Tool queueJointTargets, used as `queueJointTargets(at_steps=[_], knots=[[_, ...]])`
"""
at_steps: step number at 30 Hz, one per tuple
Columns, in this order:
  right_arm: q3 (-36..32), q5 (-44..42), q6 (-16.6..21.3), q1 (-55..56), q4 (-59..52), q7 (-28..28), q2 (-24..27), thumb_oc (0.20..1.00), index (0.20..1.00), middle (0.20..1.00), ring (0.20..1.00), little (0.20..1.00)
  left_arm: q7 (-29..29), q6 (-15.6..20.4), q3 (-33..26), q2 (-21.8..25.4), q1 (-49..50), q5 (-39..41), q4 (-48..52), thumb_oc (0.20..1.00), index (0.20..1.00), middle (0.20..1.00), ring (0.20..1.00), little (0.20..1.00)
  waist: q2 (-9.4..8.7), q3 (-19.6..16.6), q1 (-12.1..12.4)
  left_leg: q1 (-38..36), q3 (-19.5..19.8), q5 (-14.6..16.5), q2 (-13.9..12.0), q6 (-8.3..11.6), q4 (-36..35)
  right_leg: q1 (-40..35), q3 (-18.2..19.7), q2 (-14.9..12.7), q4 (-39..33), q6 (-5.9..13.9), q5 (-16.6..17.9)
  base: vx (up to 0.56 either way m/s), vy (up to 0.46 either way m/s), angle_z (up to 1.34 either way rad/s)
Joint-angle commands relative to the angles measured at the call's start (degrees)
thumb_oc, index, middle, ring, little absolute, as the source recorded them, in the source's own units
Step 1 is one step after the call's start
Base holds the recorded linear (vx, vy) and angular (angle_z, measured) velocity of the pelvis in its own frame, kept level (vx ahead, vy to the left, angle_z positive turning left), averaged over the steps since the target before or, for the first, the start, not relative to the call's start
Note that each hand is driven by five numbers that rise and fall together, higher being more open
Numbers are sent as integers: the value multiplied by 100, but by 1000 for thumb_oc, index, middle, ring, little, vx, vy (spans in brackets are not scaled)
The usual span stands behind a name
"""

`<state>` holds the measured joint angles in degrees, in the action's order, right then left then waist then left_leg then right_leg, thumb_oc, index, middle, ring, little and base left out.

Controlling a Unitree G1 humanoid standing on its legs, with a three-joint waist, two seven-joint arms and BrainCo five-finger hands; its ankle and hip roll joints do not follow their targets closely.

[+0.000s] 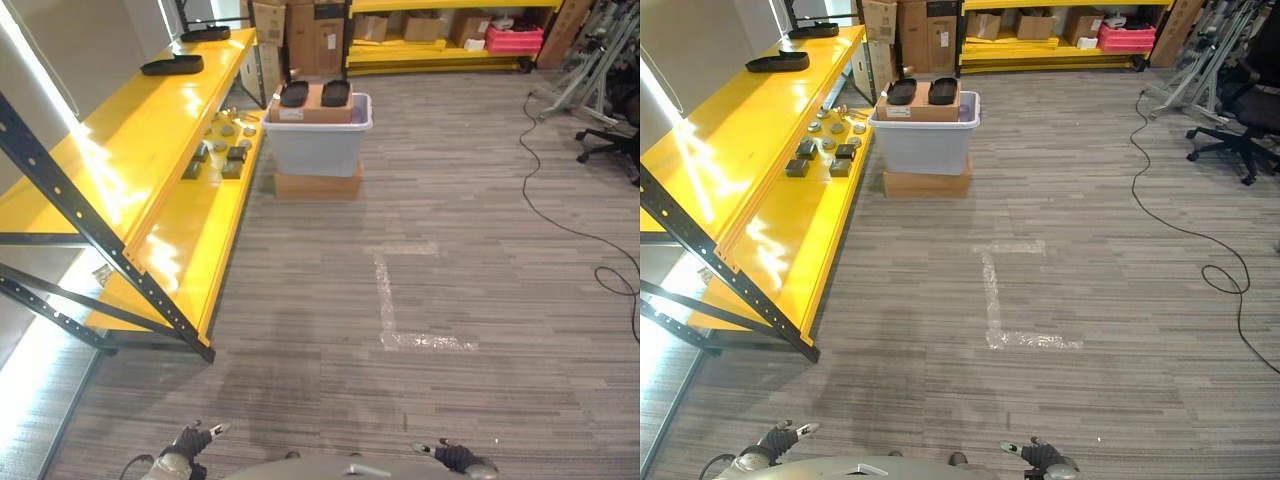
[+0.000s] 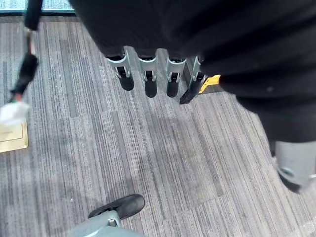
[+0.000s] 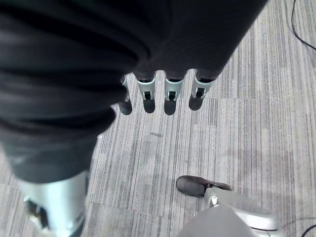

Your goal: Move parts from the plastic box to the shelf.

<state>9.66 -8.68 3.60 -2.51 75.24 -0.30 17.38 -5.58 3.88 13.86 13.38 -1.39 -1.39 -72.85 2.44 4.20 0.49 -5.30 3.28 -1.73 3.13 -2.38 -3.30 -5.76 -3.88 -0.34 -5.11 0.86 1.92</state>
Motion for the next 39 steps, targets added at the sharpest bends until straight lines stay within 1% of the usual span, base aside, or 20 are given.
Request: queueJointTargets(at_steps=[1,5,8,12,15,16,19,21,22,23,25,28,29,30,31,33,36,37,38,39], knots=[[244,-2,75,-213,193,-106,-102,1000,1000,1000,1000,1000,-72,126,-5,153,-391,-199,-322,1000,1000,1000,1000,1000,-304,-61,55,124,655,636,26,94,281,266,225,-622,705,716,-441,-27,225,-4],[324,153,66,-281,112,-117,-134,1000,1000,1000,1000,1000,-73,106,-33,169,-424,-205,-352,1000,1000,1000,1000,1000,-300,149,57,130,537,710,106,-41,395,721,330,-701,1492,912,-311,-19,143,-17],[325,104,121,-345,-46,-128,-149,1000,1000,1000,1000,1000,-77,121,-60,213,-419,-182,-380,1000,1000,1000,1000,1000,-218,319,-36,35,528,726,55,-67,362,1132,461,-624,2179,934,-265,36,102,-16],[203,-105,115,-324,34,-118,-122,1000,1000,1000,1000,1000,-45,132,-225,262,-419,71,-370,1000,1000,1000,1000,1000,-269,325,-34,-102,522,768,48,-40,241,1201,313,-566,1650,820,-171,105,-26,-14],[196,-252,114,-295,145,-120,-114,1000,1000,1000,1000,1000,11,157,-361,287,-528,431,-382,1000,1000,1000,1000,1000,-362,358,-151,-243,636,836,25,8,86,1562,166,-366,875,728,221,266,-170,-17],[205,-240,103,-230,161,-89,-138,1000,1000,1000,1000,1000,47,156,-337,233,-544,430,-378,1000,1000,1000,1000,1000,-388,327,-192,-321,644,925,-59,106,98,1436,-71,-391,767,703,186,421,-318,21],[239,-255,129,-111,260,-43,-168,1000,1000,1000,1000,1000,84,162,-364,154,-474,571,-337,1000,1000,1000,1000,1000,-373,174,-203,-371,721,1052,-318,266,272,1299,-53,-225,873,540,-40,283,-239,39],[255,-273,136,-45,291,7,-160,1000,1000,1000,1000,1000,203,196,-473,65,-363,857,-247,1000,1000,1000,1000,1000,-354,114,-191,-257,794,1102,-482,402,999,1119,-148,-171,908,412,-232,285,-243,21],[276,-286,146,-55,268,5,-149,1000,1000,1000,1000,1000,203,205,-469,12,-340,894,-203,1000,1000,1000,1000,1000,-349,160,-174,-33,766,918,-462,451,1536,992,-139,-152,873,348,-254,146,-256,-8],[350,-307,182,-181,197,-46,-90,1000,1000,1000,1000,1000,143,238,-428,-101,-433,1063,-110,1000,1000,1000,1000,1000,-419,468,-32,734,872,493,-199,449,2720,738,-87,-217,740,241,-225,47,-173,-7],[411,-265,168,-233,194,-22,-68,1000,1000,1000,1000,1000,129,247,-413,-144,-452,1141,-84,1000,1000,1000,1000,1000,-445,538,16,916,884,440,-114,409,3029,648,-111,-238,684,197,-255,107,-135,-15],[466,-177,137,-394,189,-45,38,1000,1000,1000,1000,1000,208,257,-460,-257,-371,1511,-118,1000,1000,1000,1000,1000,-466,576,227,1366,555,563,29,394,2220,288,-99,-317,341,246,-299,236,-70,-8],[466,-177,137,-393,189,-45,38,1000,1000,1000,1000,1000,208,257,-459,-257,-370,1512,-118,1000,1000,1000,1000,1000,-468,588,235,1345,547,563,29,392,2211,272,-91,-319,336,247,-299,291,2,-2],[477,-163,146,-408,156,-75,49,1000,1000,1000,1000,1000,199,253,-535,-277,-346,1641,-161,1000,1000,1000,1000,1000,-391,557,254,1338,482,419,70,414,1646,232,-97,-261,233,271,-311,268,52,-13],[502,-173,177,-480,92,-99,92,1000,1000,1000,1000,1000,226,245,-577,-324,-299,1715,-196,1000,1000,1000,1000,1000,-238,524,379,1542,555,-3,268,397,896,91,-40,-78,73,286,-333,360,62,-4],[581,-69,190,-572,81,-101,100,1000,1000,1000,1000,1000,285,225,-560,-289,-260,1627,-282,1000,1000,1000,1000,1000,-158,489,525,1747,726,-256,380,412,345,-67,131,90,11,278,-495,292,40,-9],[612,14,161,-634,158,-84,60,1000,1000,1000,1000,1000,342,165,-595,-231,-205,1422,-430,1000,1000,1000,1000,1000,-160,434,609,1678,793,-379,374,405,422,-253,194,115,19,282,-645,341,85,-69],[544,-103,164,-568,110,-50,-134,1000,1000,1000,1000,1000,336,93,-674,-123,-104,1120,-663,1000,1000,1000,1000,1000,-289,283,581,1472,828,-301,390,227,518,-340,264,49,534,300,-970,599,198,-64],[539,-131,168,-534,98,-25,-204,1000,1000,1000,1000,1000,328,66,-684,-66,-78,1027,-703,1000,1000,1000,1000,1000,-324,244,575,1384,848,-231,411,164,551,-269,323,54,984,352,-1011,493,178,-2],[539,-131,167,-532,97,-26,-206,1000,1000,1000,1000,1000,329,66,-684,-64,-77,1027,-702,1000,1000,1000,1000,1000,-330,244,580,1384,841,-228,413,162,554,-260,329,50,1004,353,-1024,228,105,-32]])
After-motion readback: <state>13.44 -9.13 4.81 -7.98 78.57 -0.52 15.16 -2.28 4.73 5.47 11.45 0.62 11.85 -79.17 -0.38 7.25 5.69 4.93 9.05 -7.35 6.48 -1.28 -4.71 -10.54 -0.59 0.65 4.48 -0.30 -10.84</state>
